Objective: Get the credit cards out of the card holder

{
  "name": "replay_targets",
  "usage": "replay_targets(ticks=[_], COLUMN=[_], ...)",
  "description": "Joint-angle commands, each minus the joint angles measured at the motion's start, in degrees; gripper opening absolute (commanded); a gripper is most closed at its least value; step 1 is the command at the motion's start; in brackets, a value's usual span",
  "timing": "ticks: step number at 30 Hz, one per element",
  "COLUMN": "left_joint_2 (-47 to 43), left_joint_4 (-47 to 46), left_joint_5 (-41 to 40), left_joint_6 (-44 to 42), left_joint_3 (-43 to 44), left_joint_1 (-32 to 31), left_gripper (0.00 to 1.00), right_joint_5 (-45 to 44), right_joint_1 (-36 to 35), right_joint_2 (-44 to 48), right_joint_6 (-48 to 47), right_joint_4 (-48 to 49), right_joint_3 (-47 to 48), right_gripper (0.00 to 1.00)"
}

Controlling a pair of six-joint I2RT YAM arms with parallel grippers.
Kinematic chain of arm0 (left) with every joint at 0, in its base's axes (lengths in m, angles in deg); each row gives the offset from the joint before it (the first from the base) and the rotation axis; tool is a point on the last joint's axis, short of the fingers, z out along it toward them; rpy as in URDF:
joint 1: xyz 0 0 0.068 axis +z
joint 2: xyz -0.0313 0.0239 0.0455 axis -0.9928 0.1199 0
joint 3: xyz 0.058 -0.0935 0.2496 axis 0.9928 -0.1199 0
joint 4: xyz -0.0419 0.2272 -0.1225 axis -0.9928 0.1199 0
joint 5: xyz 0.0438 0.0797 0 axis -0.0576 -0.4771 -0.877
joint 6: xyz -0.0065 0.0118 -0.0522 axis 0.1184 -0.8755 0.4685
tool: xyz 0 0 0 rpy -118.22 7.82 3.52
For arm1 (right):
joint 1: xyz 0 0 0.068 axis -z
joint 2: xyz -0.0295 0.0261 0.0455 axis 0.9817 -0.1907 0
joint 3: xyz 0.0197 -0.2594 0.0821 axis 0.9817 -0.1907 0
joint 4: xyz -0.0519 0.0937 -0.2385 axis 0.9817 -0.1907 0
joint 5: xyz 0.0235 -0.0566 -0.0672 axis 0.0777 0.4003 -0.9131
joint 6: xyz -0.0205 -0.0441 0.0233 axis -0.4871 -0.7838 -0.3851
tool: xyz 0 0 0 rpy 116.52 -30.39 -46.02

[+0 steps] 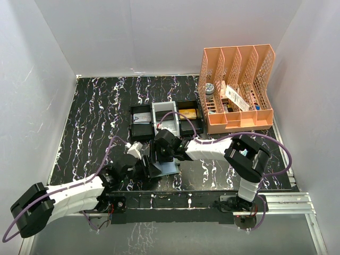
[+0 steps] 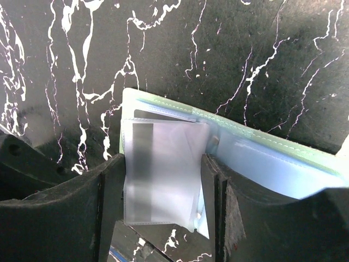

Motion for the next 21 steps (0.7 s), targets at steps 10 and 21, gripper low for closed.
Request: replay_targets(ticks=[10,21], left_joint_2=[4.5,17.4], left_joint_4=[-5.5,-10.0], left_joint_5=[-1.3,3.3], left_joint_6=[-3.2,-6.4], left_joint_3=[4.8,12.1], left_joint_1=[0.2,0.1], left_gripper=[0.45,0.46], right_joint_5=[-2.8,-11.4], right_joint_1=[-0.6,4.0], right_joint_2=[9.8,22.6], right_joint_6=[-1.9,2.2], right_joint_4=[-3.4,-6.4], right_joint_3=[1.2,-6.3], right_gripper=[0.78,0.8])
